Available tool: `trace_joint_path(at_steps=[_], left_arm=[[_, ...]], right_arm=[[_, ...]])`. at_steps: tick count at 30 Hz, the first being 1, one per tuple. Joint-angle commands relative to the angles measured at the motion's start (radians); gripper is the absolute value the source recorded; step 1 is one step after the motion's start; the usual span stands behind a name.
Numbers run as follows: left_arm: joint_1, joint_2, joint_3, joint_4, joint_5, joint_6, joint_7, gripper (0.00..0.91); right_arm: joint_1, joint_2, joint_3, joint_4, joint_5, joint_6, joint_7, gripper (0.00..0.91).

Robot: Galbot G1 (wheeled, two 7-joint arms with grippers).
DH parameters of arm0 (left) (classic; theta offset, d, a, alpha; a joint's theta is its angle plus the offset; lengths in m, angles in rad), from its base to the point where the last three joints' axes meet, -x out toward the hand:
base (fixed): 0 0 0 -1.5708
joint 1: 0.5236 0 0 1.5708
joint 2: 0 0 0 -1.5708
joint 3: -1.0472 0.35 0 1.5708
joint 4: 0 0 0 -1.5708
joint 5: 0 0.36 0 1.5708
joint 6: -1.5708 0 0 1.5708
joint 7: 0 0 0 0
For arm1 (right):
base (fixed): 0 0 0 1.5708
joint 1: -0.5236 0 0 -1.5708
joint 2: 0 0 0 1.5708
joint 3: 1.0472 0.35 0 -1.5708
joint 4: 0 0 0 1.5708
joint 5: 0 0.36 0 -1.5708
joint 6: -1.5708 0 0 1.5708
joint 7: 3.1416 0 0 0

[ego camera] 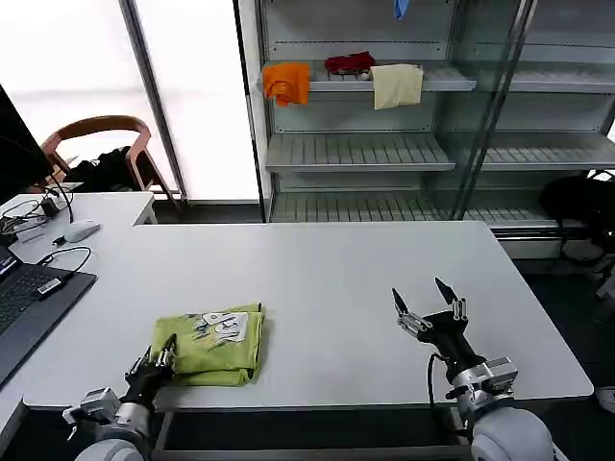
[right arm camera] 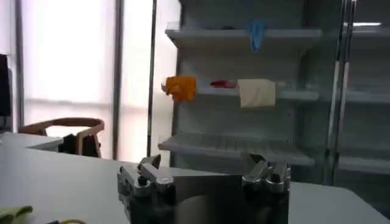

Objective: Fold and organize the clothes.

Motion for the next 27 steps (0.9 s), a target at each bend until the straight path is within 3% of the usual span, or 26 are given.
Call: trace_joint_path(at_steps=[1, 9, 13, 17, 22, 27], left_arm=[[-0.001, 0.009, 0.008, 0.010, 0.004, -0.010, 0.027, 0.000], [-0.008, 0.060, -0.035, 0.000, 0.012, -0.020, 0.030, 0.000], [-0.002, 0.165, -0.146, -0.032, 0.001, -0.019, 0.034, 0.000], [0.017, 0.338, -0.333, -0.034, 0.004, -0.023, 0.076, 0.000], [0.020, 0.494, -0.528, -0.041, 0.023, -0.033, 0.146, 0.000], [-0.028, 0.583, -0.487, -0.029, 0.176, -0.091, 0.231, 0.000]], right_arm=[[0.004, 0.000, 0.000, 0.001, 0.000, 0.001, 0.001, 0.907], [0.006, -0.001, 0.004, 0.003, 0.000, 0.002, 0.002, 0.907], [0.014, -0.002, -0.001, 0.002, 0.000, 0.002, 0.001, 0.907], [0.037, -0.002, -0.011, 0.002, 0.002, 0.002, -0.001, 0.907], [0.052, -0.001, -0.022, -0.003, 0.004, 0.000, -0.003, 0.907], [0.056, 0.000, -0.021, -0.004, 0.004, -0.002, -0.003, 0.907]])
